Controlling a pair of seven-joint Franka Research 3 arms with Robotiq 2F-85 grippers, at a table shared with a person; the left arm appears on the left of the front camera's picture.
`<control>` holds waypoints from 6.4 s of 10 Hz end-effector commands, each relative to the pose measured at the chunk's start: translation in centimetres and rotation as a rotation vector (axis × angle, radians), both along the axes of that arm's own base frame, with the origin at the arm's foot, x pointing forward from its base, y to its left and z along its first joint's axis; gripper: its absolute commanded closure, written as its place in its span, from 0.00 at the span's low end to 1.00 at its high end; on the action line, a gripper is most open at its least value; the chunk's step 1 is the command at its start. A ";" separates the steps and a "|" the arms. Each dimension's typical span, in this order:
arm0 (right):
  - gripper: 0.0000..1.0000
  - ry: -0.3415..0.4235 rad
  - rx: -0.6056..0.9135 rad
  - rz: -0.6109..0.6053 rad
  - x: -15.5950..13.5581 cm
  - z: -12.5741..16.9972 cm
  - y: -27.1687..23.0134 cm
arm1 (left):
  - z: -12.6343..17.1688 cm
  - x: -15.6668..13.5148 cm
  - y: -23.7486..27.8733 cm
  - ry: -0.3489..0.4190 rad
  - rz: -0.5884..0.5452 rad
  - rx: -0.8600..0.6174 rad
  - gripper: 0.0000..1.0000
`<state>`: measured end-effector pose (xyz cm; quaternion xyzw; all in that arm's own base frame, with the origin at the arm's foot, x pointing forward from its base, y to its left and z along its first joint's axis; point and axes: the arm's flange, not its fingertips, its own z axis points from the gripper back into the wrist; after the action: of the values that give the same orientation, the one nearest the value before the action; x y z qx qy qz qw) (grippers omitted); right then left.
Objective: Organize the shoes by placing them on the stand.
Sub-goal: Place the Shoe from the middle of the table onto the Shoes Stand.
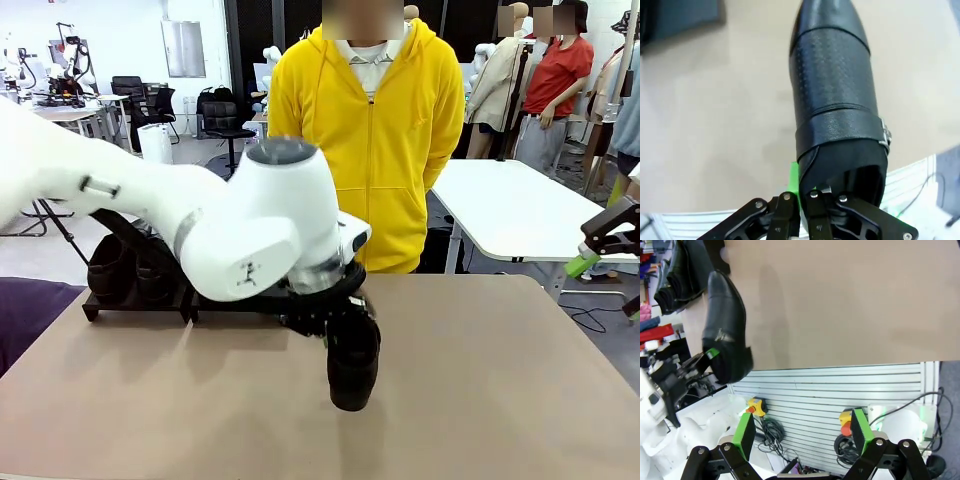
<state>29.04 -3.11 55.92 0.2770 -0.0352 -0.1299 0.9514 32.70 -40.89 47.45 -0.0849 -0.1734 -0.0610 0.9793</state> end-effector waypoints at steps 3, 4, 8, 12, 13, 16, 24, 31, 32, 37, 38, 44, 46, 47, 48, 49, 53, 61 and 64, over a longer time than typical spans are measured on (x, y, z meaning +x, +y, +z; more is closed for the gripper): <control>0.00 -0.003 0.014 0.007 0.1 0.4 -0.1 | 4.5 -1.0 8.5 -0.079 0.097 -0.038 1.00; 0.00 -0.003 0.014 0.007 0.1 0.4 -0.1 | 4.0 -0.4 3.6 -0.080 -0.048 0.038 1.00; 0.00 -0.003 0.014 0.007 0.1 0.4 -0.1 | 4.0 -0.4 3.6 -0.080 -0.048 0.038 1.00; 0.00 -0.003 0.014 0.007 0.1 0.4 -0.1 | 5.3 8.1 5.6 -0.103 0.030 -0.047 1.00; 0.00 -0.003 0.014 0.007 0.1 0.4 -0.1 | 5.6 11.7 6.5 -0.160 -0.005 -0.046 1.00; 0.00 -0.003 0.014 0.007 0.1 0.4 -0.1 | 4.0 18.7 8.7 -0.248 0.070 0.036 1.00; 0.00 -0.003 0.014 0.007 0.1 0.4 -0.1 | -2.1 25.4 15.6 -0.292 0.179 0.019 1.00; 0.00 -0.003 0.014 0.007 0.1 0.4 -0.1 | -4.7 26.6 16.4 -0.287 0.213 0.041 1.00; 0.00 -0.003 0.014 0.007 0.1 0.4 -0.1 | -4.8 26.6 16.2 -0.295 0.216 0.041 1.00; 0.00 -0.003 0.014 0.007 0.1 0.4 -0.1 | -4.2 25.9 15.9 -0.326 0.228 0.023 0.00; 0.00 -0.003 0.014 0.007 0.1 0.4 -0.1 | -3.7 25.2 15.7 -0.343 0.221 0.021 0.00; 0.00 -0.003 0.014 0.007 0.1 0.4 -0.1 | 4.6 16.8 14.0 -0.269 0.151 -0.063 0.00; 0.00 -0.003 0.014 0.007 0.1 0.4 -0.1 | 6.8 12.2 14.9 0.087 0.032 -0.210 0.00; 0.00 -0.003 0.014 0.007 0.1 0.4 -0.1 | 7.4 9.8 16.5 0.161 0.027 -0.197 0.00; 0.00 -0.003 0.014 0.007 0.1 0.4 -0.1 | 8.0 7.5 18.9 0.253 -0.016 -0.239 0.00; 0.00 -0.003 0.014 0.007 0.1 0.4 -0.1 | 8.6 5.1 21.7 0.332 -0.057 -0.275 0.00; 0.00 -0.003 0.014 0.007 0.1 0.4 -0.1 | 9.2 -2.5 35.9 0.438 -0.304 -0.379 0.00; 0.00 -0.003 0.014 0.007 0.1 0.4 -0.1 | 9.8 -3.9 37.1 0.436 -0.310 -0.418 0.00; 0.00 -0.003 0.014 0.007 0.1 0.4 -0.1 | 9.8 -3.9 37.1 0.436 -0.310 -0.418 0.00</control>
<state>29.03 -3.18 56.08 0.2768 -0.0346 -0.1303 0.9514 28.92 -3.98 56.90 -0.3147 0.0437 -0.1569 0.9351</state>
